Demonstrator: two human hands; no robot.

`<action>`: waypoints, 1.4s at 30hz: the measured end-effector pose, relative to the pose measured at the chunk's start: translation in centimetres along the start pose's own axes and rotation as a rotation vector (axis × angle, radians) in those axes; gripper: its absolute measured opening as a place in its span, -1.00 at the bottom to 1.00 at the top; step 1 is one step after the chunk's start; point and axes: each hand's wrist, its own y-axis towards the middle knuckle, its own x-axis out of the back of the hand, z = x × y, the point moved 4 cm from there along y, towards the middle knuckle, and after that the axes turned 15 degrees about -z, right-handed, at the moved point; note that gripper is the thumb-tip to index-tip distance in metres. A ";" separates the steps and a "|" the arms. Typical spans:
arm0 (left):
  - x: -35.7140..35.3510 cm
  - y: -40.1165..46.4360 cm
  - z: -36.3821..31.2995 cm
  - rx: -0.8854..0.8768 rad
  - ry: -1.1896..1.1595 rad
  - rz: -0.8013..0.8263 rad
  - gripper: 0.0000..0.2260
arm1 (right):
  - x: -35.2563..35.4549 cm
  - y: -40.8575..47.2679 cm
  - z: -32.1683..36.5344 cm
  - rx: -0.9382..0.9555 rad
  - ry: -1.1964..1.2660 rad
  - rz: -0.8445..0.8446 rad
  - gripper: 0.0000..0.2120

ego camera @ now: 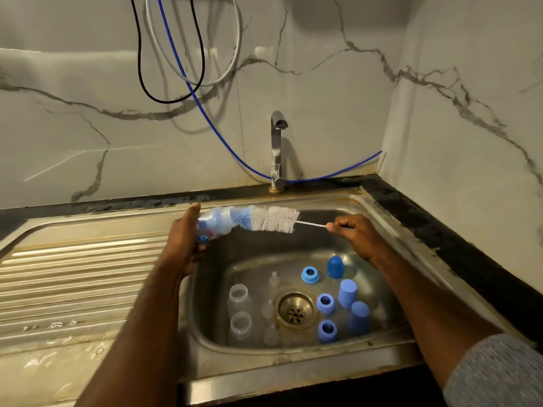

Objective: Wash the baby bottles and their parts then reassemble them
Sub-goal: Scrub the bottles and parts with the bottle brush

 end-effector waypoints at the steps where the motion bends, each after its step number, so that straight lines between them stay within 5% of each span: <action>1: -0.4 -0.3 0.2 -0.006 0.023 -0.002 -0.56 | -0.4 -0.1 0.0 -0.010 -0.003 0.010 -0.61; 12: -0.7 -0.8 -1.3 -0.158 -0.124 -0.014 -0.68 | -0.5 0.3 -0.4 -0.020 -0.113 -0.067 -0.64; 19: -0.8 -0.8 -1.3 -0.385 -0.063 0.205 -0.61 | -1.9 0.2 -0.2 0.093 -0.322 -0.077 -0.63; 24: 0.6 -0.1 -1.3 -0.323 -0.210 0.113 -0.71 | 0.2 1.1 -0.8 0.104 -0.407 -0.184 -0.64; 36: -0.3 -0.5 -1.6 -0.683 0.135 0.086 -0.74 | -2.0 0.6 0.1 0.306 -0.611 -0.263 -0.56; 42: 0.6 0.2 -1.8 -0.704 0.218 0.104 -0.72 | -0.4 1.0 -0.4 0.335 -0.614 -0.262 -0.57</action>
